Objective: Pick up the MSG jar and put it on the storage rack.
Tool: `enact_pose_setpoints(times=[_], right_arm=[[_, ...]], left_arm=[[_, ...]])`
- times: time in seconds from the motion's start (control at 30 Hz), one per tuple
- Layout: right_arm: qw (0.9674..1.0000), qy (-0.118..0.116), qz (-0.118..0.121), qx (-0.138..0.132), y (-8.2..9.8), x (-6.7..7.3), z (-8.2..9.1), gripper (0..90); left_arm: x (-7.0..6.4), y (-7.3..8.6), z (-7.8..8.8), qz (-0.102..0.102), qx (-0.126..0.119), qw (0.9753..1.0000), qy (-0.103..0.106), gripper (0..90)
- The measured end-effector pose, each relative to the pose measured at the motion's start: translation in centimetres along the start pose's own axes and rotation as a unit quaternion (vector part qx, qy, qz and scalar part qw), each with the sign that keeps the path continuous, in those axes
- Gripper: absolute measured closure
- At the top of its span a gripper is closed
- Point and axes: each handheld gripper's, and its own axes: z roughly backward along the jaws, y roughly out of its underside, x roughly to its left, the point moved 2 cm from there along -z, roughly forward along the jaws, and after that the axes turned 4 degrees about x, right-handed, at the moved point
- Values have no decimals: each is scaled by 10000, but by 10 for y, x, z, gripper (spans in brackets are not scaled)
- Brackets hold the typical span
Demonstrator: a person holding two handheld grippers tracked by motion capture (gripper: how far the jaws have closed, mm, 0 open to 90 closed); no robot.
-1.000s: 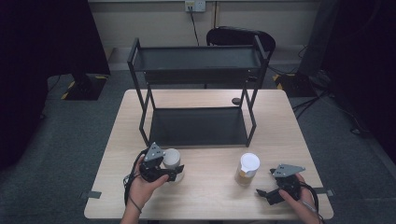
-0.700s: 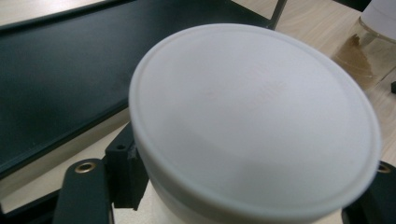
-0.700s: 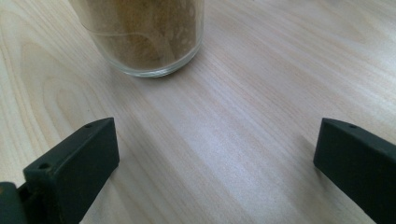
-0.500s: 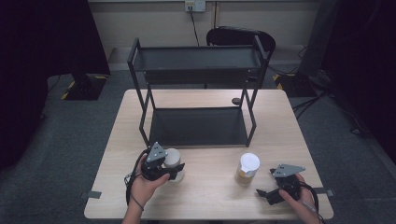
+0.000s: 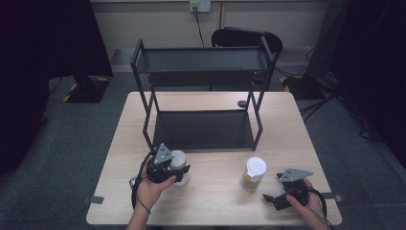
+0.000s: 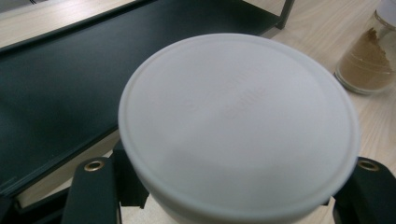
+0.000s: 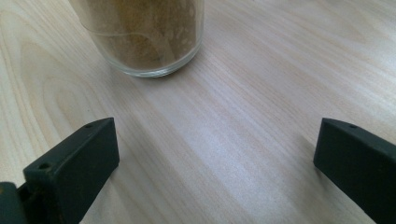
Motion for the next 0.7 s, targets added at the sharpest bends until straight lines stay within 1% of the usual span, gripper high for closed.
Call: enact_pose_setpoints(times=[0.07, 0.17, 0.27, 0.33, 0.6, 0.7], right_arm=[[10000, 0, -1, 0, 0, 0, 0, 0], [10000, 0, -1, 0, 0, 0, 0, 0], [10000, 0, 0, 0, 0, 0, 0, 0], [10000, 0, 0, 0, 0, 0, 0, 0], [10000, 1, 0, -1, 0, 0, 0, 0], [10000, 1, 0, -1, 0, 0, 0, 0]], left_arm=[[2, -3, 0, 17, -23, 10000, 34, 348], [2, -9, 0, -21, 11, 10000, 40, 347], [5, -15, -1, 36, 34, 10000, 81, 347], [5, -18, -3, 52, -5, 10000, 75, 347], [8, -37, -11, 29, 55, 10000, 61, 347], [8, -42, -12, 72, 13, 10000, 49, 347]])
